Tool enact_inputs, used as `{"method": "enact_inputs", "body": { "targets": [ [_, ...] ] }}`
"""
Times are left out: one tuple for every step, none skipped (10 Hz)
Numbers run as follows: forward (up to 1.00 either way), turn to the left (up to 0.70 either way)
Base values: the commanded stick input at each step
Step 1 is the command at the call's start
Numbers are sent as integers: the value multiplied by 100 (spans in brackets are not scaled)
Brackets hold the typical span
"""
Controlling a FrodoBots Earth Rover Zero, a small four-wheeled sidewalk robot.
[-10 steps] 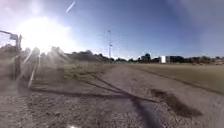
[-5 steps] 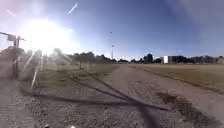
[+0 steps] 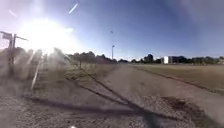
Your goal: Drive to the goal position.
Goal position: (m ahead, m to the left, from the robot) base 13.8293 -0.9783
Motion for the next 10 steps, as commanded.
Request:
{"method": "enact_inputs", "body": {
  "targets": [
    [50, 0],
    [50, 0],
    [50, 0],
    [50, 0],
    [50, 0],
    [50, 0],
    [50, 0],
    [50, 0],
    [50, 0],
    [50, 0]
  ]
}}
